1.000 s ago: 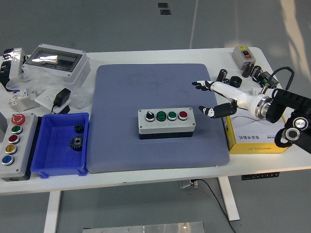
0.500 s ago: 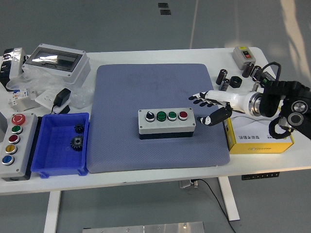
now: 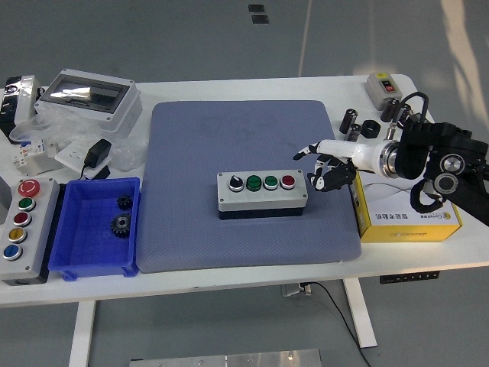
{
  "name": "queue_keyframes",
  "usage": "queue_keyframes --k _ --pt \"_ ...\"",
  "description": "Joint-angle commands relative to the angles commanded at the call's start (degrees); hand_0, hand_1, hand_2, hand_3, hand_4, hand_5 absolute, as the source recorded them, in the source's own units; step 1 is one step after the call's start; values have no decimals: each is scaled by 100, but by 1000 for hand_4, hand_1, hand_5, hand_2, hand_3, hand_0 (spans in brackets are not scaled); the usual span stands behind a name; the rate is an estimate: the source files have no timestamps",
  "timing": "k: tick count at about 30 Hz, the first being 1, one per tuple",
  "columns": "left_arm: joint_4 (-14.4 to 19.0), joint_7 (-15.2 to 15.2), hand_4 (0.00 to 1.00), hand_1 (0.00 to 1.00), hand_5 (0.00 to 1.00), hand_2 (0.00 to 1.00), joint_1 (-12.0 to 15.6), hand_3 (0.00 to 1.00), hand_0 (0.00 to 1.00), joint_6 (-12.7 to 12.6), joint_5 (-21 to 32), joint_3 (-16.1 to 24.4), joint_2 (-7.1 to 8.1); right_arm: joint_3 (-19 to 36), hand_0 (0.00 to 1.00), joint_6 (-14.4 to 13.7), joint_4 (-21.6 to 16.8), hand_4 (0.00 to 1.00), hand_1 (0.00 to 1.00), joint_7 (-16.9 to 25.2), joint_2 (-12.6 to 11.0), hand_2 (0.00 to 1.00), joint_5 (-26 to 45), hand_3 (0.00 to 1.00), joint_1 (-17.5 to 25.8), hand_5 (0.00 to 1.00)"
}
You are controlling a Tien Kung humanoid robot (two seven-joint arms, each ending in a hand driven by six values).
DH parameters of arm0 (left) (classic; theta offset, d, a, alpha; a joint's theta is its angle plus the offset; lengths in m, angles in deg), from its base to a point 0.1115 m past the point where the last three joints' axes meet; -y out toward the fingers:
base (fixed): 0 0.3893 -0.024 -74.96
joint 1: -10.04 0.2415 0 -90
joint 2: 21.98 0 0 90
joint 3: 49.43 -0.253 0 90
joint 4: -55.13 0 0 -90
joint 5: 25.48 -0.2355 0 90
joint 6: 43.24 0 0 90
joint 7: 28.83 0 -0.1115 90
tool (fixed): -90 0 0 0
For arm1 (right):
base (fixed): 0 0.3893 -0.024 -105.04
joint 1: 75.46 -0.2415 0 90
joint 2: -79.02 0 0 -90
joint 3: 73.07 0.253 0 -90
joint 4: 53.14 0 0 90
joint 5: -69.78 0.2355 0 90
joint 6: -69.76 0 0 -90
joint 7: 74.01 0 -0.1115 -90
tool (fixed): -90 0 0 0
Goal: Pick up the button,place it on the desk,press the button,press the button
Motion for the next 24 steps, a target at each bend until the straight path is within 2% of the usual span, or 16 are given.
queue_keyframes --k 8,24 --pt "0 -9 598 612 214 540 1 588 632 0 -17 10 -9 -172 6 50 -2 214 96 -5 23 245 81 849 -46 76" --pt "0 -9 602 612 221 540 -19 588 632 5 -35 14 -3 -302 5 -38 154 199 92 16 151 233 94 824 -69 90"
